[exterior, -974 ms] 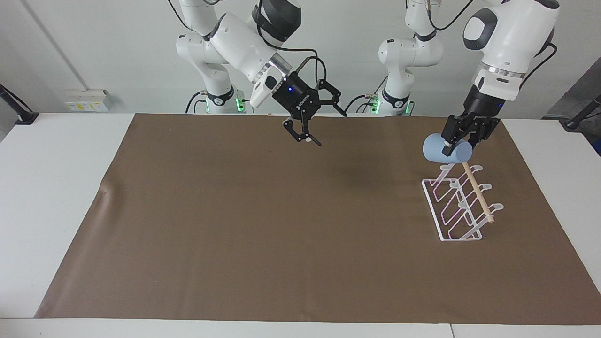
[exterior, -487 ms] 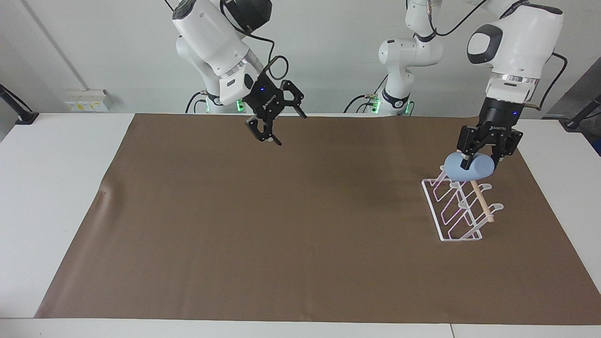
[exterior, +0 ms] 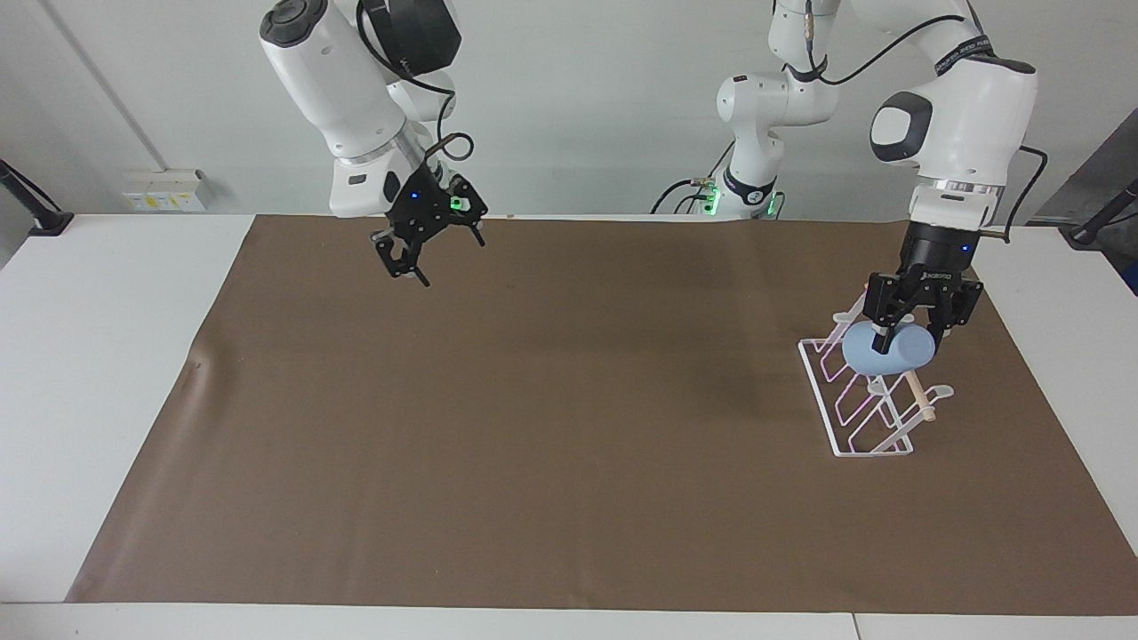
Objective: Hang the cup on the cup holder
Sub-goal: 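Lower the cup onto the rack hook with the left gripper and release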
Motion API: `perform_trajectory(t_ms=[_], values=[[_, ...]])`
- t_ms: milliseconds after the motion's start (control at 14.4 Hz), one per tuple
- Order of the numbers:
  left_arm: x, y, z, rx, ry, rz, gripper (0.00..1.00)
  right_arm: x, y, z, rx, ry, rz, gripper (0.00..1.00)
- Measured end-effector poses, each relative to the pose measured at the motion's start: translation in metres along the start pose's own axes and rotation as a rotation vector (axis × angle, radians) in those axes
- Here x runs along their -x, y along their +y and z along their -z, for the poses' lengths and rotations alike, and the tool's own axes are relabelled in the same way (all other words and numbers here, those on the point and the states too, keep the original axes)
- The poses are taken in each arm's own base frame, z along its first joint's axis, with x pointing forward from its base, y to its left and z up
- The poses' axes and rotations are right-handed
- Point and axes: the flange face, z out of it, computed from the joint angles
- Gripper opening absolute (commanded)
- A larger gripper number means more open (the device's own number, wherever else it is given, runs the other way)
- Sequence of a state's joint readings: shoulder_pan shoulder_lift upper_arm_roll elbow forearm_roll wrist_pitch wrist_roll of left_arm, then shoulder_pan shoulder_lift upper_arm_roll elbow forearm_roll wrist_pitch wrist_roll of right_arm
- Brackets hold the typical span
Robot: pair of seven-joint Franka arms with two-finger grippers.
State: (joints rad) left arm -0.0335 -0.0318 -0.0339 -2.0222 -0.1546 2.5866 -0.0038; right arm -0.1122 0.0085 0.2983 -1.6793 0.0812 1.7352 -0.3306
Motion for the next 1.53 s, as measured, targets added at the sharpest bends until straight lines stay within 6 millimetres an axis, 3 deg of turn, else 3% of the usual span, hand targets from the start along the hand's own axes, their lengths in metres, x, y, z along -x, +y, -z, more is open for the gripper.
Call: perform_trajectory(t_ms=[278,696,1322,1392,1462,1531], values=[[0.004,-0.007,-0.024,-0.008,-0.001,0.009,0.0,0.025,0.041,0.002,0.082,-0.097,-0.288,1.0],[0.013,-0.011,-0.033,-0.015,0.029,0.004,0.0,0.059,0.104,0.007,0.088,-0.111,-0.544,1.0],[0.022,-0.024,-0.04,-0.028,0.015,0.01,0.0,0.065,0.115,0.008,0.088,-0.111,-0.568,1.0],[0.023,-0.025,-0.041,-0.03,0.012,0.011,0.03,0.066,0.116,0.008,0.088,-0.111,-0.57,1.0],[0.024,-0.026,-0.041,-0.031,0.009,0.011,0.15,0.066,0.117,0.008,0.088,-0.111,-0.57,1.0],[0.025,-0.026,-0.042,-0.031,0.007,0.005,0.4,0.066,0.117,0.008,0.088,-0.111,-0.571,1.0]])
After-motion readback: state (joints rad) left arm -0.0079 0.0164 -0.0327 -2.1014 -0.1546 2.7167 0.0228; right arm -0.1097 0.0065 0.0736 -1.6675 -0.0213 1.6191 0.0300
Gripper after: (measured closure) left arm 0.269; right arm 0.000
